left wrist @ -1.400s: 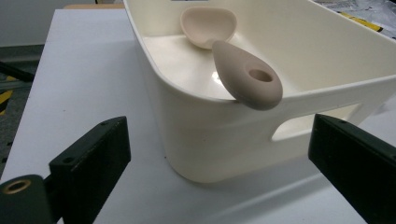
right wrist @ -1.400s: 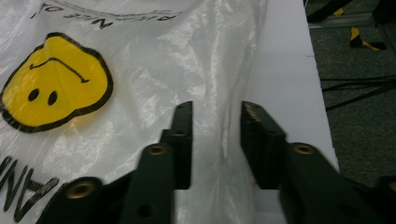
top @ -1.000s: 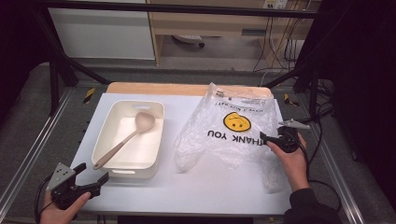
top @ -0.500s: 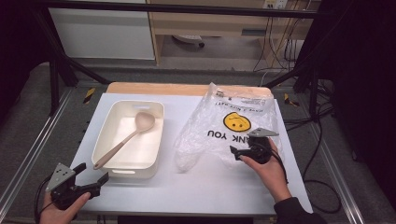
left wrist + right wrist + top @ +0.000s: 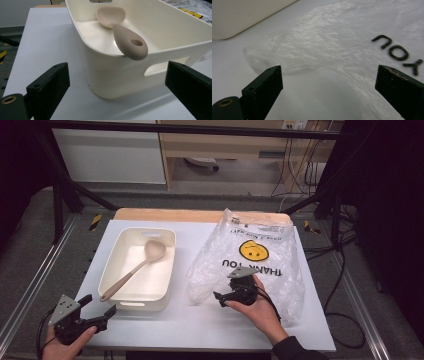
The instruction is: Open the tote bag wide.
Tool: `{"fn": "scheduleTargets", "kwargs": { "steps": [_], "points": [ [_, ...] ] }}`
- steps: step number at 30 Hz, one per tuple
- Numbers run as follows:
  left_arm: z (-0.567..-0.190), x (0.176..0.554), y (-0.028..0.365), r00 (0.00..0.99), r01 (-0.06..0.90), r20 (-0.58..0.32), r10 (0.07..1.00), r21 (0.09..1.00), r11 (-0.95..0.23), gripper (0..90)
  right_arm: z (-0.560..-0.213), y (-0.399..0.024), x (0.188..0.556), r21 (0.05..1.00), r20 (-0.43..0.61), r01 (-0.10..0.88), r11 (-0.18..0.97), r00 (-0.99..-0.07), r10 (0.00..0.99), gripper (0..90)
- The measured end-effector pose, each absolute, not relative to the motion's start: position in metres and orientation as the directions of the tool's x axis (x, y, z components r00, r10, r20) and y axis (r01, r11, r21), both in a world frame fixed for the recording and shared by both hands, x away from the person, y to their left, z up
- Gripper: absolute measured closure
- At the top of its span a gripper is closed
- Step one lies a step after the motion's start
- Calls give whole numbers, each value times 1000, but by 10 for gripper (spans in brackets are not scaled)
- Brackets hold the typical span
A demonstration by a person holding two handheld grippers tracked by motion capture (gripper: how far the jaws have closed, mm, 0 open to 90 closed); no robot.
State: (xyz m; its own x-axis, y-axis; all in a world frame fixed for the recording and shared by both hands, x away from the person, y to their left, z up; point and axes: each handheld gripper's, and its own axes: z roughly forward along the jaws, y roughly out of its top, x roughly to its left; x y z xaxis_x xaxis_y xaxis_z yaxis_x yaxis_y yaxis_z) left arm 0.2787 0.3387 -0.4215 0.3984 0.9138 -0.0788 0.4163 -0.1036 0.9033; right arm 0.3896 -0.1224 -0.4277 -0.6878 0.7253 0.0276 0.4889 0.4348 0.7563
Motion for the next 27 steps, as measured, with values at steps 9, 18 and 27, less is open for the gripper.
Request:
{"fn": "scheduleTargets", "kwargs": {
  "steps": [9,18,27],
  "points": [
    [-422,278,339,401,417,-82,913,903,-102,55,-432,-78,382,753,11,436,494,-758,652,73],
    [-422,278,339,403,417,-82,912,903,-103,55,-437,-42,383,744,7,402,534,-804,595,74],
    [-422,278,340,406,416,-82,910,903,-104,55,-446,-42,390,703,-17,411,580,-806,591,349]
  ]
}}
